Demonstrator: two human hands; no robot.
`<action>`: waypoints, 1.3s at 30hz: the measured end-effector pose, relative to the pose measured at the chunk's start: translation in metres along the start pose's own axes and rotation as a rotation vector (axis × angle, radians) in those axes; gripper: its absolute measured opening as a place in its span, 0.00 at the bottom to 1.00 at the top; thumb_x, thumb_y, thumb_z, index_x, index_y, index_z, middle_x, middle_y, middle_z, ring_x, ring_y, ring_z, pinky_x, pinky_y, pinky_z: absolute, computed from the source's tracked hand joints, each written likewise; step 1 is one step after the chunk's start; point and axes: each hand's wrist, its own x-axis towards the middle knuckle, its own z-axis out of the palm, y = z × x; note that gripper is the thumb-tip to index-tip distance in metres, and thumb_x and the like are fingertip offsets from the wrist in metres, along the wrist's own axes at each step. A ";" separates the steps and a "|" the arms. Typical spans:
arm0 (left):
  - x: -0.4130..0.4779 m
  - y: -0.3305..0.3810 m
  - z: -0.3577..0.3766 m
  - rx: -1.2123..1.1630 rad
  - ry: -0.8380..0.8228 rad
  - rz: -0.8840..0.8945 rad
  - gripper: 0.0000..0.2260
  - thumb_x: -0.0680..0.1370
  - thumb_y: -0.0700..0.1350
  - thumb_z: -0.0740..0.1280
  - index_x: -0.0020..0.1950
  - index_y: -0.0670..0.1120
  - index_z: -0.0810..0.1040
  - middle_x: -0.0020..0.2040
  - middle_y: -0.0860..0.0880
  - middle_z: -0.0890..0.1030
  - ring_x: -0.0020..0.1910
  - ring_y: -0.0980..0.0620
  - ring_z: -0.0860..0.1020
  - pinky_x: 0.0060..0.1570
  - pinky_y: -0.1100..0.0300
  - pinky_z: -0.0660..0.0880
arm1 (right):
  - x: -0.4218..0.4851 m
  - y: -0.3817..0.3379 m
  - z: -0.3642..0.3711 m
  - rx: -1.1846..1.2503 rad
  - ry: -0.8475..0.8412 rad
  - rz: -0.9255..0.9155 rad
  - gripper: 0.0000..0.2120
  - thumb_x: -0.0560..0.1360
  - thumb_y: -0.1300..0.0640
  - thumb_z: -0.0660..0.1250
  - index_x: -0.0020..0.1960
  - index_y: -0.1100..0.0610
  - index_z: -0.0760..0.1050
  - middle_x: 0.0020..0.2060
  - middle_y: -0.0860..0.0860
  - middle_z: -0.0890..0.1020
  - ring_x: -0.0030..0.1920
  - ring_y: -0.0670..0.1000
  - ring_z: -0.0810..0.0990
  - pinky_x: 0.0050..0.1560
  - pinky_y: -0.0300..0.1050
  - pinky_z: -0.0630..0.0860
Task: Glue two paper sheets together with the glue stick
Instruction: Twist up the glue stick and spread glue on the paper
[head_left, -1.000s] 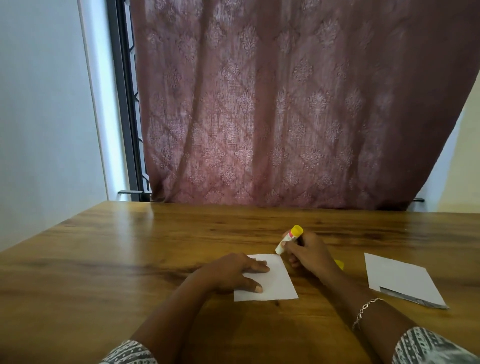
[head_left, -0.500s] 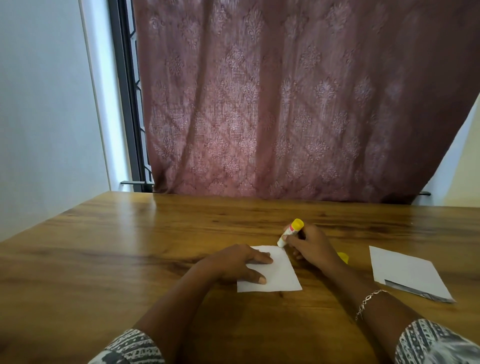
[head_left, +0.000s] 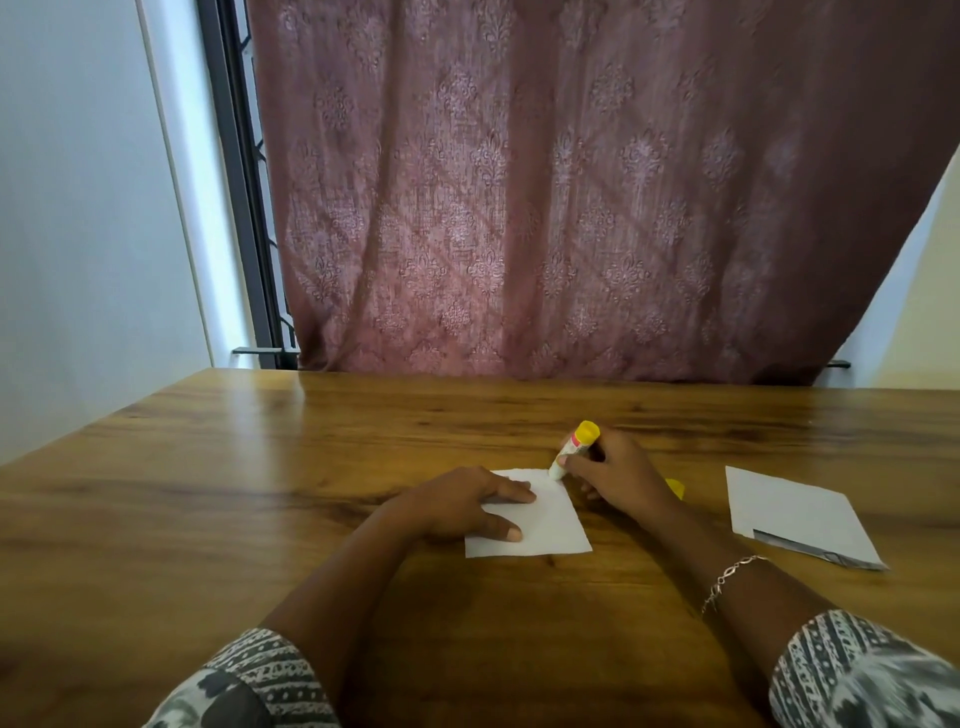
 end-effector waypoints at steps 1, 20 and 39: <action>0.000 0.000 0.000 -0.005 0.000 -0.002 0.23 0.77 0.47 0.64 0.71 0.50 0.64 0.75 0.50 0.61 0.74 0.49 0.59 0.72 0.52 0.54 | -0.001 0.000 -0.001 0.000 -0.005 -0.003 0.09 0.73 0.56 0.66 0.51 0.60 0.74 0.41 0.55 0.79 0.38 0.52 0.78 0.38 0.43 0.76; -0.001 -0.002 0.001 -0.053 0.008 -0.008 0.23 0.76 0.46 0.65 0.70 0.50 0.65 0.74 0.50 0.63 0.73 0.49 0.60 0.73 0.50 0.55 | -0.022 -0.005 -0.013 0.053 -0.073 -0.001 0.09 0.74 0.57 0.64 0.53 0.60 0.73 0.39 0.51 0.77 0.32 0.46 0.75 0.31 0.34 0.72; -0.002 -0.001 0.002 -0.077 0.007 -0.009 0.23 0.76 0.45 0.64 0.71 0.48 0.65 0.74 0.50 0.64 0.74 0.49 0.60 0.74 0.49 0.55 | -0.045 -0.017 -0.023 -0.019 -0.112 -0.086 0.11 0.73 0.56 0.66 0.50 0.63 0.74 0.43 0.60 0.80 0.39 0.52 0.76 0.42 0.49 0.75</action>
